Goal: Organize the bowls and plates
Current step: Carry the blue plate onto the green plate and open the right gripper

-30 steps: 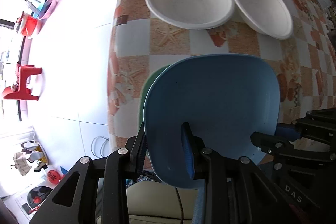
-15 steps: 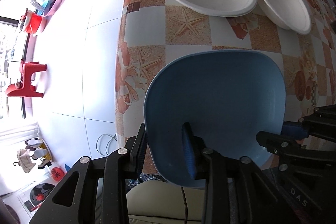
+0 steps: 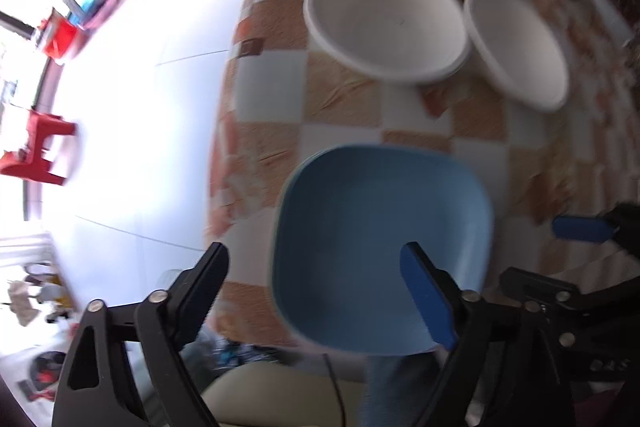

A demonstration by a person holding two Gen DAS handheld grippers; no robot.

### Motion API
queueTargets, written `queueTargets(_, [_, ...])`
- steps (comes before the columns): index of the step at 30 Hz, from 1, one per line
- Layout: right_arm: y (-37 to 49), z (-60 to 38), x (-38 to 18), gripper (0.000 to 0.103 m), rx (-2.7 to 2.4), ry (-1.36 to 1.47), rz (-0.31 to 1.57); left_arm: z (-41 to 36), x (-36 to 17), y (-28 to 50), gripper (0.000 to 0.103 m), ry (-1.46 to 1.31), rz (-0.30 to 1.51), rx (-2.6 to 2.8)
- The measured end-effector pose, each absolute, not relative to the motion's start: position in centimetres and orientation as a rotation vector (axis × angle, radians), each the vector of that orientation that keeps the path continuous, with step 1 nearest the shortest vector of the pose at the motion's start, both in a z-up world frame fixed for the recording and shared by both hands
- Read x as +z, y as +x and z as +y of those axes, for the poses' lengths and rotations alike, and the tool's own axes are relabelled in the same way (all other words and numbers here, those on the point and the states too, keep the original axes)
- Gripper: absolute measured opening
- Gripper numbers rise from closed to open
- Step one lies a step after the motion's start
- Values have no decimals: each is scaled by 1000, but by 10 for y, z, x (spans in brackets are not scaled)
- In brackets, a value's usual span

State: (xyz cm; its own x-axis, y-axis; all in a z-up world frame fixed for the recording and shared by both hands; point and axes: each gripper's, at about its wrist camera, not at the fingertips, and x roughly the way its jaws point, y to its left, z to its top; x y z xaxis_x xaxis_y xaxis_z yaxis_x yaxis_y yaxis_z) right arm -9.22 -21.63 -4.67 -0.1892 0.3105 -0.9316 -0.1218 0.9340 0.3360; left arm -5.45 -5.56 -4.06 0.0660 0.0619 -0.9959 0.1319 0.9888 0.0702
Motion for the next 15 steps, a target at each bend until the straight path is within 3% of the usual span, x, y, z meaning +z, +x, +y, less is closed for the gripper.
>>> queueTargets(1, [-93, -225, -45, 84, 372, 155, 1718, -57, -40, -53, 101, 133, 1512, -68])
queueTargets(3, [-93, -242, -43, 90, 333, 179, 1707, -64, -39, -48, 103, 115, 1522, -92])
queueTargets(15, [-63, -335, -19, 90, 83, 279, 1609, -131, -9, 2, 103, 145, 1439, -99])
